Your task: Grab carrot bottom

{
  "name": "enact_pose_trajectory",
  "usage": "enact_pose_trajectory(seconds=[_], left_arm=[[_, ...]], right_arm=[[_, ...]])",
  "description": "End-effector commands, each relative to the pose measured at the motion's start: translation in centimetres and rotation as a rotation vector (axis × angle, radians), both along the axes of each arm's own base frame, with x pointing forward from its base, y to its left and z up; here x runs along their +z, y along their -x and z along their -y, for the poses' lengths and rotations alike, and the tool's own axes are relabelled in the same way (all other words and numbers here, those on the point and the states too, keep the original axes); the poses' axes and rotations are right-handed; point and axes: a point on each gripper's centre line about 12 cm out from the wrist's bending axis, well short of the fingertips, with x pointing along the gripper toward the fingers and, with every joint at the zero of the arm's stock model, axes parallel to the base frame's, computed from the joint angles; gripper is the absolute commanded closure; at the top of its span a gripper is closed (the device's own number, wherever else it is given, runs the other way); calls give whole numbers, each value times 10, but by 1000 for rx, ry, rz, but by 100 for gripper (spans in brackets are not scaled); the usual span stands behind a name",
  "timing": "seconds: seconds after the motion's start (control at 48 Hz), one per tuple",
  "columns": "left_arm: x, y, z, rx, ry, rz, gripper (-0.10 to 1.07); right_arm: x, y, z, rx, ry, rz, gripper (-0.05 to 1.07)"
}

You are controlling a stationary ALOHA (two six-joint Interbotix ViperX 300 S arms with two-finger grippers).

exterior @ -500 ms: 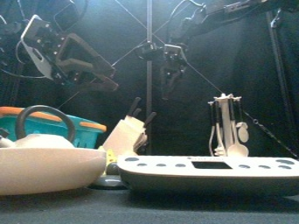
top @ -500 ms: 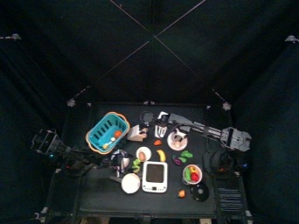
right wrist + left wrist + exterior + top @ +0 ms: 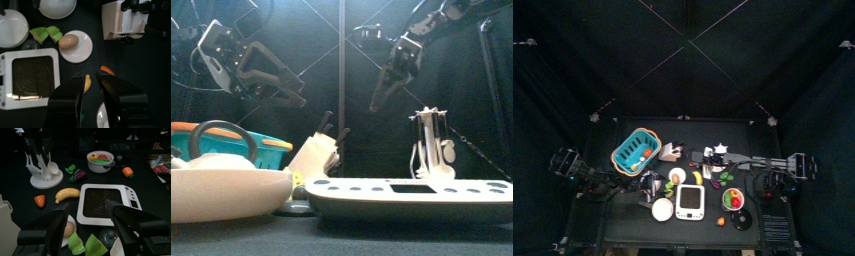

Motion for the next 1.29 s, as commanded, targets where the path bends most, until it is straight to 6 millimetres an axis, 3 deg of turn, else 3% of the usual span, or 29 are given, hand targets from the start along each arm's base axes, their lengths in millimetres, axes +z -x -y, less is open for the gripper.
enact_pose_trajectory(seconds=[0.0, 0.354, 0.646, 0.958, 1.271], left_arm=[[8, -5, 0, 9, 11, 26, 4], [6, -4, -1, 12, 11, 18, 4], [5, -4, 0, 9, 13, 10, 4], [3, -5, 0, 9, 13, 0, 4], [1, -5, 0, 9, 12, -5, 4]], right_arm=[[-3, 3, -3, 9, 39, 124, 36], [-46, 7, -2, 1, 62, 225, 30], [-88, -5, 12, -27, 51, 136, 6], [-114, -4, 37, -85, 47, 75, 6], [-132, -18, 50, -103, 44, 47, 6]])
